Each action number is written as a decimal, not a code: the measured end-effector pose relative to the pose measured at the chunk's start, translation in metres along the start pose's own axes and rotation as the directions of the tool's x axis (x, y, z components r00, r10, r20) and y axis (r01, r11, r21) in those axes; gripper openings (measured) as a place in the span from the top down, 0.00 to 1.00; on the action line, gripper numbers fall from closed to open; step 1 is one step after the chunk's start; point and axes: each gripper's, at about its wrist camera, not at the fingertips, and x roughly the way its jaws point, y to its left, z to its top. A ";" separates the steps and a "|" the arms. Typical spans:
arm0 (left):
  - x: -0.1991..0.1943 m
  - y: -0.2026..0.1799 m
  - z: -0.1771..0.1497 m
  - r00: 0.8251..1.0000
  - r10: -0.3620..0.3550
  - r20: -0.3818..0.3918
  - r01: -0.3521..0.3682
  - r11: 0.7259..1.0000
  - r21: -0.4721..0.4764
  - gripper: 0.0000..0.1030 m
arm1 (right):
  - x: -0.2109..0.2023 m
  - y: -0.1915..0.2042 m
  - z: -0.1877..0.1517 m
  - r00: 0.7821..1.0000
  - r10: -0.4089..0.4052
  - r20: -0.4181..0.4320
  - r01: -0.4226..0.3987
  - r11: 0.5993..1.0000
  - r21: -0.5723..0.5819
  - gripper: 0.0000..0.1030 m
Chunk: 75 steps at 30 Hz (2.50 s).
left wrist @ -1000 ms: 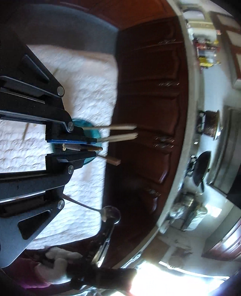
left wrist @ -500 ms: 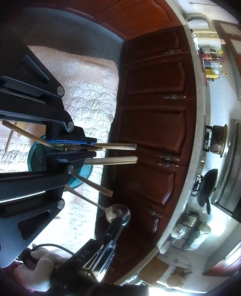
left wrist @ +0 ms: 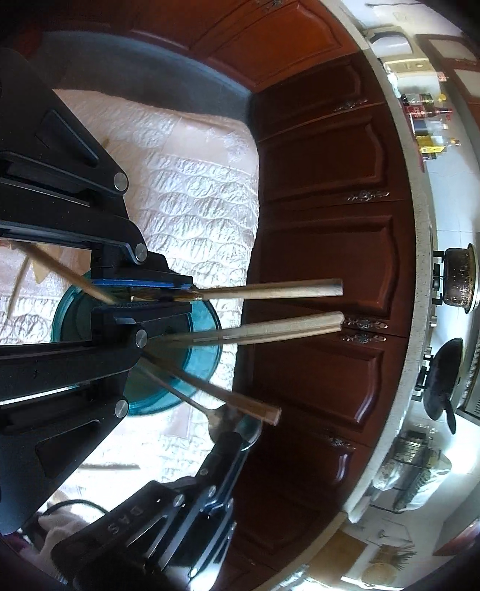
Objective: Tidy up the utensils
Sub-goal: 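Lower the fork and spoon into the holder and open both tools, then withdraw both open tools from the holder back over the table, then grasp the white plastic spoon with the right tool while the left tool grasps a wooden chopstick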
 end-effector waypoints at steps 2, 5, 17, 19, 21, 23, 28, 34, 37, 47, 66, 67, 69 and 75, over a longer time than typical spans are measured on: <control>0.006 0.000 -0.001 1.000 0.004 -0.015 -0.004 1.000 0.000 0.95 | 0.002 0.002 -0.004 1.000 0.013 -0.017 -0.013 1.000 -0.002 0.97; 0.010 -0.002 -0.002 1.000 0.015 -0.018 -0.015 1.000 0.006 0.95 | 0.007 0.004 -0.009 0.998 0.051 -0.045 -0.051 0.999 0.015 0.97; 0.000 0.006 0.004 0.999 -0.027 -0.020 0.026 0.998 -0.051 0.89 | -0.002 -0.018 -0.008 0.979 0.202 -0.036 -0.194 0.969 0.151 0.77; -0.005 0.004 0.003 0.999 -0.030 -0.018 0.029 0.998 -0.047 0.83 | -0.004 -0.019 -0.008 0.979 0.198 -0.038 -0.190 0.970 0.152 0.77; -0.009 0.002 0.003 0.999 -0.032 -0.013 0.032 0.999 -0.043 0.76 | -0.006 -0.019 -0.010 0.980 0.196 -0.037 -0.188 0.969 0.161 0.77; -0.015 0.000 0.001 0.999 -0.034 -0.004 0.034 0.999 -0.037 0.68 | -0.008 -0.021 -0.013 0.979 0.199 -0.039 -0.189 0.966 0.175 0.77; -0.027 -0.007 0.000 1.000 -0.019 0.022 0.019 1.000 -0.012 0.61 | -0.018 -0.025 -0.023 0.981 0.193 -0.038 -0.181 0.962 0.204 0.74; -0.039 -0.019 -0.007 0.999 -0.024 0.031 0.024 1.000 0.011 0.61 | -0.035 -0.029 -0.035 0.986 0.161 -0.043 -0.148 0.965 0.218 0.69; -0.045 -0.026 -0.010 0.999 -0.027 0.040 0.026 0.999 0.028 0.61 | -0.046 -0.033 -0.041 0.988 0.149 -0.035 -0.136 0.962 0.237 0.69; -0.060 -0.058 -0.028 0.996 -0.080 0.042 0.077 0.994 0.080 0.60 | -0.082 -0.055 -0.067 0.995 0.089 -0.044 -0.073 0.960 0.271 0.63; -0.021 -0.122 -0.083 0.977 -0.167 -0.136 0.189 0.967 0.172 0.60 | -0.118 -0.107 -0.200 0.951 0.028 -0.307 0.083 0.936 0.343 0.62; -0.017 -0.126 -0.085 0.973 -0.173 -0.151 0.198 0.965 0.173 0.60 | -0.118 -0.109 -0.209 0.946 0.030 -0.322 0.089 0.933 0.349 0.62; -0.008 -0.133 -0.090 0.964 -0.189 -0.187 0.223 0.959 0.177 0.60 | -0.114 -0.111 -0.226 0.935 0.048 -0.351 0.092 0.923 0.373 0.62; 0.010 -0.148 -0.095 0.950 -0.203 -0.238 0.249 0.951 0.183 0.60 | -0.109 -0.111 -0.265 0.903 0.163 -0.398 0.041 0.889 0.457 0.62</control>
